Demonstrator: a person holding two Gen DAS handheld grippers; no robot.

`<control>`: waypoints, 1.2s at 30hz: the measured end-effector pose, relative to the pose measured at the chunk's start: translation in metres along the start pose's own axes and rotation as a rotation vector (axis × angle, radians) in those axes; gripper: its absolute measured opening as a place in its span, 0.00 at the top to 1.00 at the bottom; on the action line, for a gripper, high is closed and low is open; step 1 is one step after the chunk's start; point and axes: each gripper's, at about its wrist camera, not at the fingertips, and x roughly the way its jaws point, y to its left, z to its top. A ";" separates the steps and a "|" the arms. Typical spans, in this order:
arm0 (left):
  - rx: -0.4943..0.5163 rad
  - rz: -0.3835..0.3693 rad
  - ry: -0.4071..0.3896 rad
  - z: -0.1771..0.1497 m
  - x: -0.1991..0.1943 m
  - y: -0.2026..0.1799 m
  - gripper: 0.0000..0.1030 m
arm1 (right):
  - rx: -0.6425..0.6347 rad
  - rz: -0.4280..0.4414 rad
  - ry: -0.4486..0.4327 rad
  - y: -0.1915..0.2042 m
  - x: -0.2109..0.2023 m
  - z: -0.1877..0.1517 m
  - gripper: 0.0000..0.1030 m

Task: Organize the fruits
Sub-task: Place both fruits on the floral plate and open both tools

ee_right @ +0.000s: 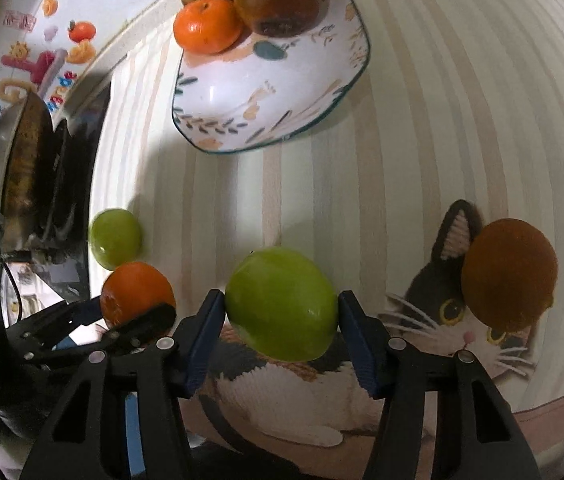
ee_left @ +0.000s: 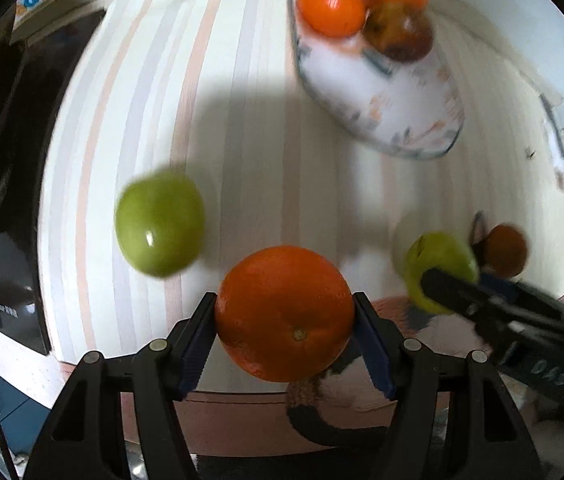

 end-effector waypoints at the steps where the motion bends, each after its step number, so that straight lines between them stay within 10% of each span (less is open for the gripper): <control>1: -0.003 -0.014 -0.013 0.005 -0.008 0.000 0.38 | 0.009 0.012 -0.011 -0.001 -0.005 0.001 0.41; 10: -0.038 -0.101 -0.128 0.097 -0.063 -0.012 0.38 | 0.011 0.051 -0.158 0.010 -0.059 0.059 0.41; 18: -0.061 -0.102 -0.029 0.157 -0.016 -0.020 0.38 | -0.095 -0.046 -0.153 0.022 -0.030 0.127 0.41; 36: -0.061 -0.037 0.030 0.158 0.028 -0.033 0.37 | -0.156 -0.126 -0.099 0.013 0.008 0.142 0.41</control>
